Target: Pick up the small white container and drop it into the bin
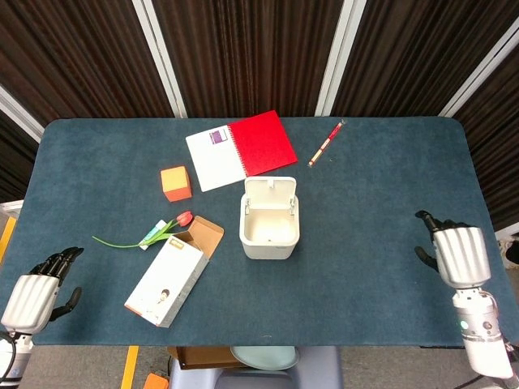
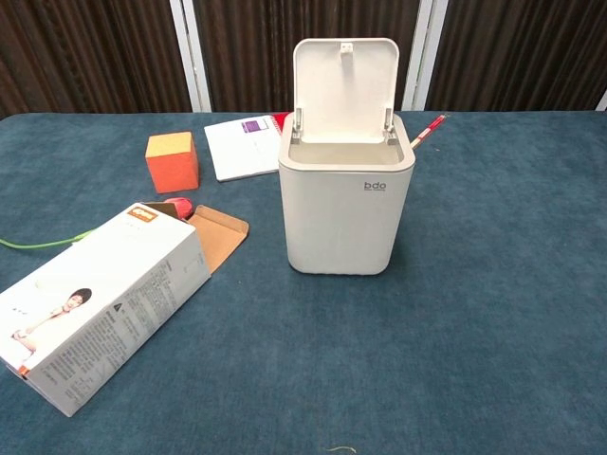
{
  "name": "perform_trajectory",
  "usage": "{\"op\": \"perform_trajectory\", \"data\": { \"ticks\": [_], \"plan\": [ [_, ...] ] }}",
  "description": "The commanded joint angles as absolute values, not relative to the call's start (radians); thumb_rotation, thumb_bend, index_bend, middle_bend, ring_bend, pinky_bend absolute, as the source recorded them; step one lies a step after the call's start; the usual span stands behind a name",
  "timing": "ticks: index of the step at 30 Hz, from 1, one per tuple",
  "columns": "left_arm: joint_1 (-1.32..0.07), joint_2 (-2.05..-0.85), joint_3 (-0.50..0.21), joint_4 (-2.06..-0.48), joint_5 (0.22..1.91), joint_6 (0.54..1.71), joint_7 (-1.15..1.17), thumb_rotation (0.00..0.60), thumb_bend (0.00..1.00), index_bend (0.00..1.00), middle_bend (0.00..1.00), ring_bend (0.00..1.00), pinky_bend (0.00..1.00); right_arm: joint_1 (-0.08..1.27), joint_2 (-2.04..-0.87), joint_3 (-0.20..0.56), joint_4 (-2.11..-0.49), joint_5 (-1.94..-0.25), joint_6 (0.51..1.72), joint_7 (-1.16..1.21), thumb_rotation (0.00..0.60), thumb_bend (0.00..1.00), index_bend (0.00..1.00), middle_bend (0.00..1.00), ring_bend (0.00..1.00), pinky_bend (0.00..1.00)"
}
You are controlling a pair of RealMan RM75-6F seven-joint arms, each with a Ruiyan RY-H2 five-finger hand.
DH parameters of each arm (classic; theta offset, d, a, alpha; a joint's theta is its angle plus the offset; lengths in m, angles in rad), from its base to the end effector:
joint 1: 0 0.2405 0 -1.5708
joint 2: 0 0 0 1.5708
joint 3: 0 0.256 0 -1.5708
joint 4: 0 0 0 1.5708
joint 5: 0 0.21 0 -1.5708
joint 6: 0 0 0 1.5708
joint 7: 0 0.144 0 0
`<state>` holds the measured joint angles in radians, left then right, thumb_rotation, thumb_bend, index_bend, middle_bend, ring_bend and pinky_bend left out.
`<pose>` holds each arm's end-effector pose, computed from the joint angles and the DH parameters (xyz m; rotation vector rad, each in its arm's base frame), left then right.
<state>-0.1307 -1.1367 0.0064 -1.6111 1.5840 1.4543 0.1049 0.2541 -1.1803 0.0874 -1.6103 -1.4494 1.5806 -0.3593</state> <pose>-0.2967 0.1818 0.1372 -1.5611 -0.8267 -0.8627 -0.2691 -0.2359 0.1603 1.4074 -0.5093 0.8531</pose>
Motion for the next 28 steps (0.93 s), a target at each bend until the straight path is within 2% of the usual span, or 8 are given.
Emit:
{"op": "perform_trajectory", "data": {
  "ticks": [1,2,4,6,9,12,16,28],
  "plan": [
    [-0.134,-1.140,0.006,-1.609,1.580,1.447,0.108,0.600,0.41,0.13,0.15,0.20,0.40,0.196,-1.209,0.078,-1.513,-1.388,1.598,-0.292,0.600,0.08,0.47,0.61,0.58,0.74],
    [-0.136,-1.141,0.006,-1.607,1.579,1.444,0.109,0.600,0.41,0.13,0.15,0.20,0.40,0.186,-1.221,0.077,-1.488,-1.373,1.593,-0.276,0.600,0.08,0.46,0.56,0.52,0.68],
    [-0.138,-1.143,0.004,-1.605,1.575,1.439,0.113,0.600,0.41,0.13,0.15,0.20,0.40,0.168,-1.241,0.078,-1.441,-1.336,1.571,-0.245,0.600,0.08,0.43,0.42,0.34,0.47],
    [-0.140,-1.145,0.003,-1.603,1.572,1.436,0.114,0.600,0.42,0.13,0.15,0.20,0.40,0.158,-1.251,0.079,-1.411,-1.311,1.545,-0.218,0.600,0.08,0.38,0.31,0.20,0.33],
    [-0.142,-1.148,0.000,-1.600,1.566,1.433,0.116,0.600,0.42,0.13,0.15,0.20,0.40,0.159,-1.249,0.077,-1.393,-1.292,1.489,-0.190,0.600,0.08,0.27,0.19,0.08,0.19],
    [-0.143,-1.149,-0.002,-1.598,1.560,1.430,0.116,0.600,0.41,0.13,0.15,0.20,0.40,0.158,-1.249,0.075,-1.386,-1.299,1.478,-0.202,0.600,0.08,0.16,0.11,0.01,0.16],
    [-0.144,-1.150,0.000,-1.598,1.563,1.430,0.117,0.600,0.42,0.13,0.15,0.20,0.40,0.155,-1.259,0.065,-1.380,-1.316,1.468,-0.231,0.600,0.08,0.08,0.07,0.00,0.15],
    [-0.145,-1.150,0.004,-1.599,1.567,1.429,0.118,0.600,0.42,0.13,0.15,0.20,0.40,0.143,-1.273,0.057,-1.368,-1.371,1.475,-0.242,0.600,0.08,0.07,0.07,0.00,0.14]
  ]
}}
